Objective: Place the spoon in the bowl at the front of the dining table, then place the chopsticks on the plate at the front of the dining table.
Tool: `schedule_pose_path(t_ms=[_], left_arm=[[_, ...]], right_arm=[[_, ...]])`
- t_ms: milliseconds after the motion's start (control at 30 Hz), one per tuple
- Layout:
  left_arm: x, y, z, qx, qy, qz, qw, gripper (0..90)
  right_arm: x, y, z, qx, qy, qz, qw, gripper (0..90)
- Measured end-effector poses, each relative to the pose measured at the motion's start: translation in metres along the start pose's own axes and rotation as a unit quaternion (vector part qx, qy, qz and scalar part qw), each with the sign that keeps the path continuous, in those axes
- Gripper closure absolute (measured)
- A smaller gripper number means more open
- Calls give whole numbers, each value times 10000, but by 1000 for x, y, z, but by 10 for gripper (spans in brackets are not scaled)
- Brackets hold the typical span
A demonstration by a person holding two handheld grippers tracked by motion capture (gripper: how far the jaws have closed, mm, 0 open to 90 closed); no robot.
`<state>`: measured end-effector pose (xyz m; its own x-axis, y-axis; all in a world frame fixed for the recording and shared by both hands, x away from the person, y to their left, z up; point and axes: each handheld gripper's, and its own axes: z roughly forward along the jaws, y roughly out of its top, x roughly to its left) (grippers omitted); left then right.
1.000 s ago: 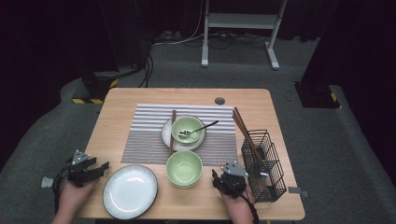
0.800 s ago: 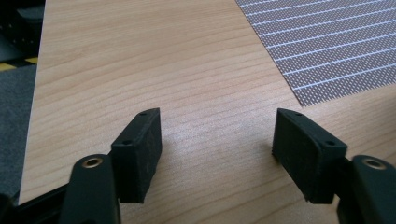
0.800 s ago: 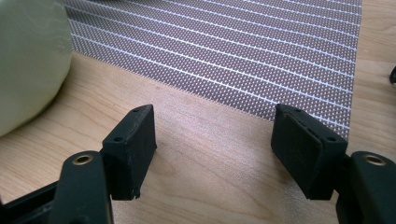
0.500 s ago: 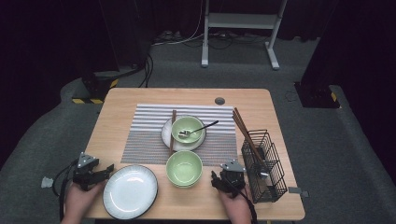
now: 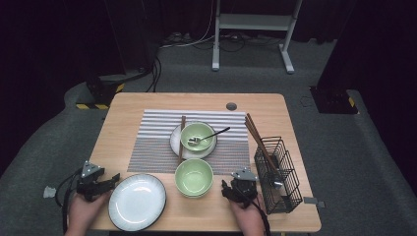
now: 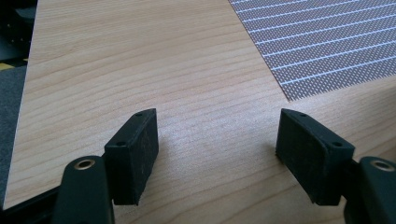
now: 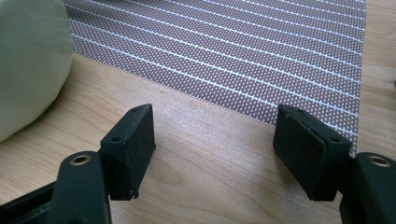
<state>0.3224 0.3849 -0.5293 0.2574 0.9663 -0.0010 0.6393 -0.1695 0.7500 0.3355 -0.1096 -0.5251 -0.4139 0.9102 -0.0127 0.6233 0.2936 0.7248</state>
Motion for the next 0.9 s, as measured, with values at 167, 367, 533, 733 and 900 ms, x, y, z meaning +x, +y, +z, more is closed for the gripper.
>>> schedule_pose_path(t_ms=[167,367,533,733,900], left_arm=[[0,0,0,-1,1,1,10000,298],[0,0,0,-4,-12,2,10000,298],[0,0,0,-4,-37,18,10000,298],[1,0,1,-4,-81,44,10000,300],[1,0,1,-4,-85,50,10000,300]], right_arm=[[0,0,0,3,-8,-12,10000,291],[0,0,0,3,-11,-10,10000,291],[1,0,0,0,-25,-3,10000,289],[1,0,0,5,-20,3,10000,286],[0,0,0,14,-32,8,10000,261]])
